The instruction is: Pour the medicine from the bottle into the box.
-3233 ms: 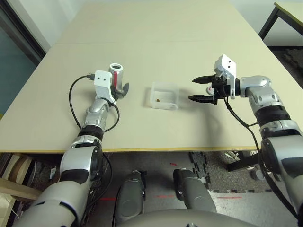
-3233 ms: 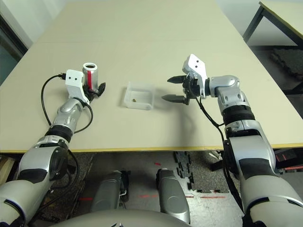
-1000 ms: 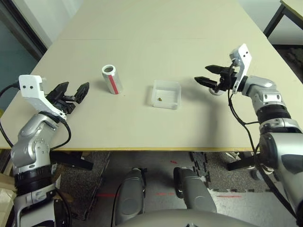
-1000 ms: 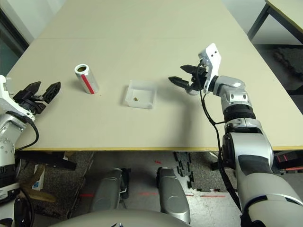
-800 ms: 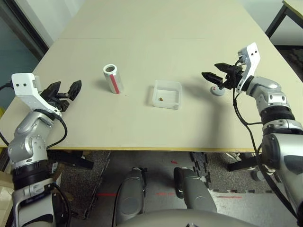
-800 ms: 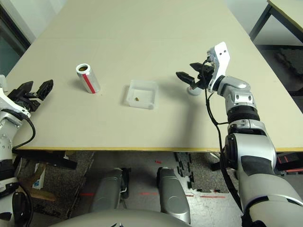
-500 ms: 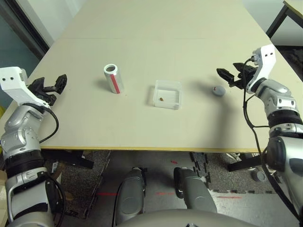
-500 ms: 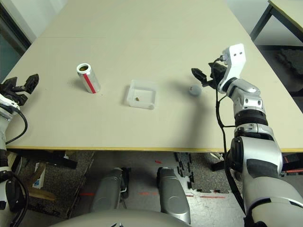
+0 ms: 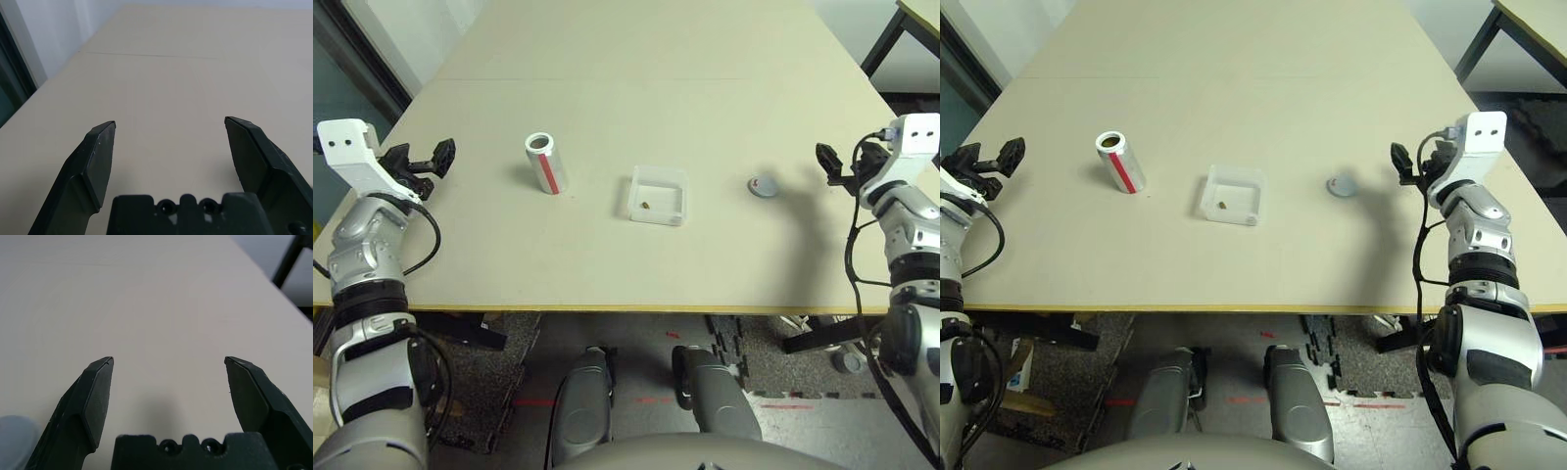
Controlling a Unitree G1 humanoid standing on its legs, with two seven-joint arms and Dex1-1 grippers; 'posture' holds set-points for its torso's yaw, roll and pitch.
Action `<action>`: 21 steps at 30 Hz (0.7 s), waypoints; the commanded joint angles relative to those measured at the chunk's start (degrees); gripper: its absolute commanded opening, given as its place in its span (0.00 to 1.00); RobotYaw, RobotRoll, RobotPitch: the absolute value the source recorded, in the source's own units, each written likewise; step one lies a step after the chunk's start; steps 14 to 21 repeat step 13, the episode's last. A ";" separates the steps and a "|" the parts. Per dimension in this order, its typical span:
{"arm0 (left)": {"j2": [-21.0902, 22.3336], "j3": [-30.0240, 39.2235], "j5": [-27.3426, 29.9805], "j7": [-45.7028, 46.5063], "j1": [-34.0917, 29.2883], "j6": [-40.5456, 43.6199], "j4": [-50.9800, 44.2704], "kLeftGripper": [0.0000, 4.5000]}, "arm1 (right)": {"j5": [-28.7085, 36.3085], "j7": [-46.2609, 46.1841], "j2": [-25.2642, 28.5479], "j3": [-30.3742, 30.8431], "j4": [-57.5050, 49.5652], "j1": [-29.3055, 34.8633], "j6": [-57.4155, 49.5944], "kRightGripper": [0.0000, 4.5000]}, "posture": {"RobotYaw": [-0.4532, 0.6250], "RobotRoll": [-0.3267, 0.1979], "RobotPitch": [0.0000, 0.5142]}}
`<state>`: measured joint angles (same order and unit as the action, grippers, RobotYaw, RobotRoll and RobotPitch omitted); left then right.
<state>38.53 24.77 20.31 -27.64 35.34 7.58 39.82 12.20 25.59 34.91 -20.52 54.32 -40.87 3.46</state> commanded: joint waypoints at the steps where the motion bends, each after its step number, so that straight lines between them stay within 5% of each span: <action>1: 0.59 -0.68 -1.03 -0.63 1.49 -1.62 3.26 0.99 | 0.71 -0.64 0.57 -0.76 0.07 0.67 0.87 1.00 | 0.36 0.62 0.35; 21: 0.56 -1.58 -1.55 -1.04 2.54 -3.19 6.58 0.99 | 1.29 -0.53 0.75 -1.09 -0.65 2.38 0.97 1.00 | 0.34 0.62 0.39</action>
